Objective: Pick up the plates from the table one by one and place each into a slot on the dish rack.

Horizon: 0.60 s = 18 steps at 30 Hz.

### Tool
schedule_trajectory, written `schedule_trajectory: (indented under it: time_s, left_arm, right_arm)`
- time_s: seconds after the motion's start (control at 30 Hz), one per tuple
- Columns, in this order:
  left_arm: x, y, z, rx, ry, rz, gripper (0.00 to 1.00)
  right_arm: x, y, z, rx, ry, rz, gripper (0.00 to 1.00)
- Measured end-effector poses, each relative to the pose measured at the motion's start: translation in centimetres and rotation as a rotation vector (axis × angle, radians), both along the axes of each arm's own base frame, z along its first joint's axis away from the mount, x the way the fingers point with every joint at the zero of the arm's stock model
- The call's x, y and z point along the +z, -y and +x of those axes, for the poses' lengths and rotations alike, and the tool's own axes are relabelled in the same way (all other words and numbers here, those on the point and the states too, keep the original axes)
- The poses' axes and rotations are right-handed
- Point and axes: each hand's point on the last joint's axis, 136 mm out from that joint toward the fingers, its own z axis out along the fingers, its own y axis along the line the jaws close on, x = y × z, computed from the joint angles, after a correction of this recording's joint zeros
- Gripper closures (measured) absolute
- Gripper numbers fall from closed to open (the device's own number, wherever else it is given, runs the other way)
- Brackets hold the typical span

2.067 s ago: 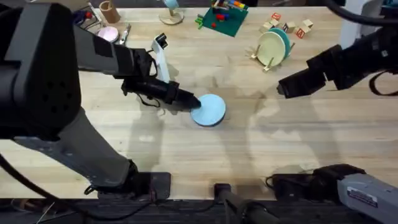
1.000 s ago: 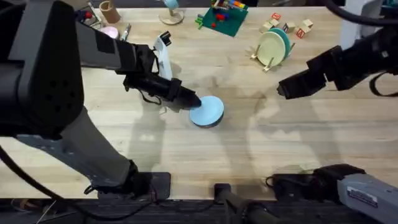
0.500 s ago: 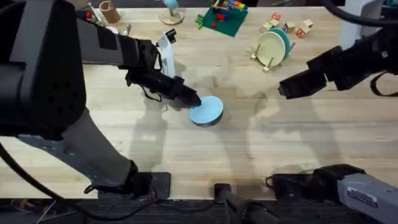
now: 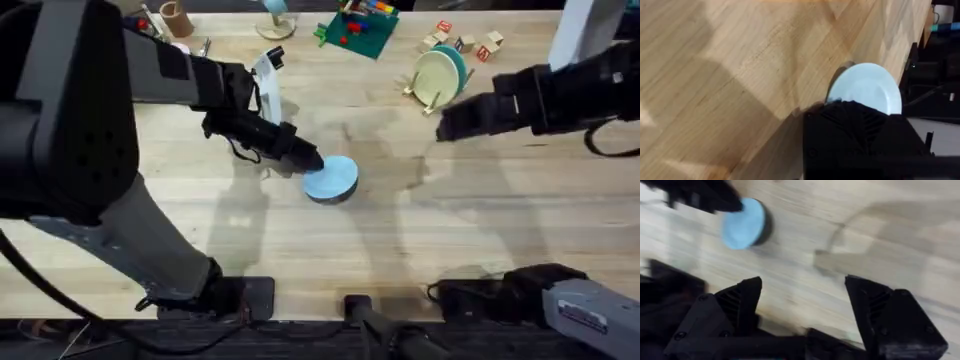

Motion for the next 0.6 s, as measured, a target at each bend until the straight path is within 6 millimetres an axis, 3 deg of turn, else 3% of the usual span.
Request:
schedule_trajectory:
  time_s: [0.1,0.6]
  left_arm:
    - [0.0,0.0,0.0,0.0,0.001,0.0,0.961]
    - [0.0,0.0,0.0,0.0,0.002,0.001,0.961]
  right_arm:
    - [-0.1,-1.2,0.0,-0.041,-0.034,0.087,0.006]
    - [-5.6,-6.1,-0.8,-0.052,-0.171,0.332,0.006]
